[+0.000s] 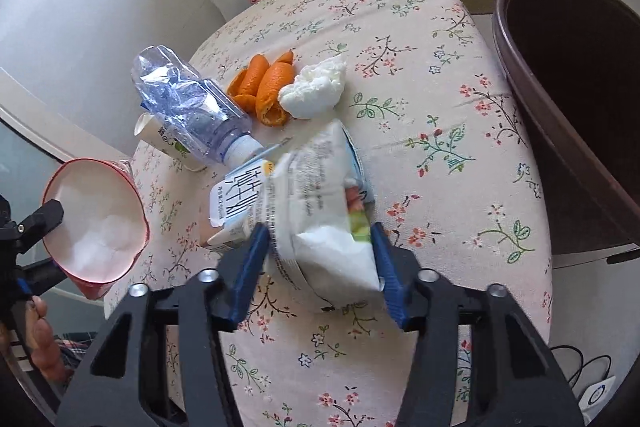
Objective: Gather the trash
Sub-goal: 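Hold the red cup with the left gripper while the right gripper grasps the white wrapper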
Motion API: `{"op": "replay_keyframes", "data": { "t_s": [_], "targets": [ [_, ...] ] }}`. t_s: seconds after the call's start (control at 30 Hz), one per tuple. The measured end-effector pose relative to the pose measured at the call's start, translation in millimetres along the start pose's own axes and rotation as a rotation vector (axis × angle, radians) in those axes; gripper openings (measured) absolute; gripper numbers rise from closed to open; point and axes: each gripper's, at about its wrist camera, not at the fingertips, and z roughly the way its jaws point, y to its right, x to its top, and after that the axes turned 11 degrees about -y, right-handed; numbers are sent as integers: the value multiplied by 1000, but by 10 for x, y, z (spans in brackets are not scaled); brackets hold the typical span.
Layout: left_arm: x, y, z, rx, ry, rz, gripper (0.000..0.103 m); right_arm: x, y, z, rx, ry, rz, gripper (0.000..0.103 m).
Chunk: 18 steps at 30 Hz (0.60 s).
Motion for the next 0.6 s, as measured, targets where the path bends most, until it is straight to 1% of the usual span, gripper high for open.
{"op": "replay_keyframes", "data": {
  "t_s": [0.03,0.07,0.17,0.37,0.47,0.6],
  "targets": [
    [-1,-18,-5,-1,0,-5,86,2,-36,-40,4,16,-10,39],
    [-3,-29,-9,-1,1,-9,86,5,-80,-82,7,33,-20,34],
    [-3,-33,-21,-2,5,-13,86,-11,-232,-212,19,79,-69,10],
    [-32,5,-68,5,33,-4,86,-70,-497,-435,-41,157,-172,9],
    [-31,5,-82,0,40,-10,86,-83,-564,-574,-57,198,-192,9],
    [-15,50,-107,-11,49,-9,86,-77,-633,-818,-80,275,-218,9]
  ]
}}
